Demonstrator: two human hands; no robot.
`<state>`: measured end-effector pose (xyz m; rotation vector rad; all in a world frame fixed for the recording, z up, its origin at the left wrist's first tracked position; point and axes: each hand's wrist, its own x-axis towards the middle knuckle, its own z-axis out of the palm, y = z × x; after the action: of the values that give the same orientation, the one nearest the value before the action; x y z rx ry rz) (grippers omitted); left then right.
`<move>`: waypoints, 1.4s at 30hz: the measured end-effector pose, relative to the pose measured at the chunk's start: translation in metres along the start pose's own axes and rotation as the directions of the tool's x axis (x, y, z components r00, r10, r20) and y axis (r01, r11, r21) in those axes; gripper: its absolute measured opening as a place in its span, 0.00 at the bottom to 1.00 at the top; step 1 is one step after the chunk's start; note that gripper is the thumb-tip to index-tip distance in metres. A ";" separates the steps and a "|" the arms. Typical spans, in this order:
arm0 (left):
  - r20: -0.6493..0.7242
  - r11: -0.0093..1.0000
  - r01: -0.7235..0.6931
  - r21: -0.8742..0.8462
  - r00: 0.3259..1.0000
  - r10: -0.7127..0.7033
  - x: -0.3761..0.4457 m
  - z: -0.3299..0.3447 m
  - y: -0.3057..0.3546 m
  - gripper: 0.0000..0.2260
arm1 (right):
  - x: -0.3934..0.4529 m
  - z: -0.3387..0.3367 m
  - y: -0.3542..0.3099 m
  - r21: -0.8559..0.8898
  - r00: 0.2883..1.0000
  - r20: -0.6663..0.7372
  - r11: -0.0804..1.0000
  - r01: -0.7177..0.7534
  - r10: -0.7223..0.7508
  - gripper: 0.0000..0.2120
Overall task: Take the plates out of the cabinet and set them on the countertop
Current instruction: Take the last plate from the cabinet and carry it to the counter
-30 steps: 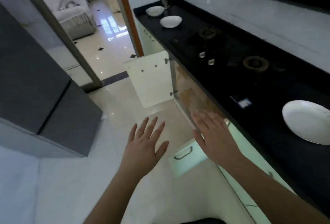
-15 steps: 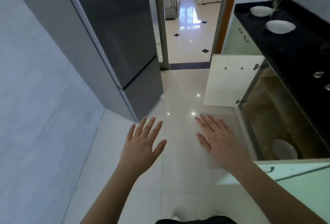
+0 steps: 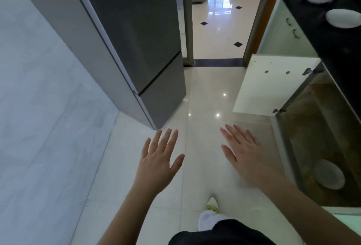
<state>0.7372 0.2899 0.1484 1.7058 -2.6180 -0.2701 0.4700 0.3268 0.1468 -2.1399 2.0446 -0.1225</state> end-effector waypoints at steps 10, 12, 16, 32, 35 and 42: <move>0.011 0.992 -0.126 0.017 0.992 0.126 0.144 -0.018 0.024 0.30 | 0.105 -0.022 0.057 0.024 0.992 -0.027 0.992 -0.122 0.122 0.29; 0.030 0.991 -0.132 0.027 0.991 0.132 0.164 -0.019 0.025 0.31 | 0.122 -0.027 0.063 0.033 0.986 -0.045 0.987 -0.157 0.159 0.29; 0.046 0.983 -0.180 0.041 0.983 0.178 0.213 -0.024 0.023 0.32 | 0.154 -0.032 0.073 0.051 0.979 -0.065 0.981 -0.188 0.192 0.30; 0.123 0.771 -0.632 0.078 0.774 0.621 0.442 -0.066 0.017 0.35 | 0.253 -0.034 0.103 0.117 0.787 -0.121 0.796 -0.594 0.605 0.32; 0.154 0.682 -0.727 0.076 0.685 0.713 0.468 -0.064 0.044 0.35 | 0.243 -0.039 0.113 0.098 0.699 -0.145 0.713 -0.694 0.700 0.31; 0.092 0.399 -0.915 0.059 0.403 0.910 0.488 -0.036 0.147 0.29 | 0.190 -0.040 0.148 0.141 0.432 -0.182 0.458 -0.878 0.883 0.27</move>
<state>0.4084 -0.1008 0.1621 -0.0079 -3.1327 -0.1284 0.3276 0.1291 0.1464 -0.7574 2.9835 -0.2463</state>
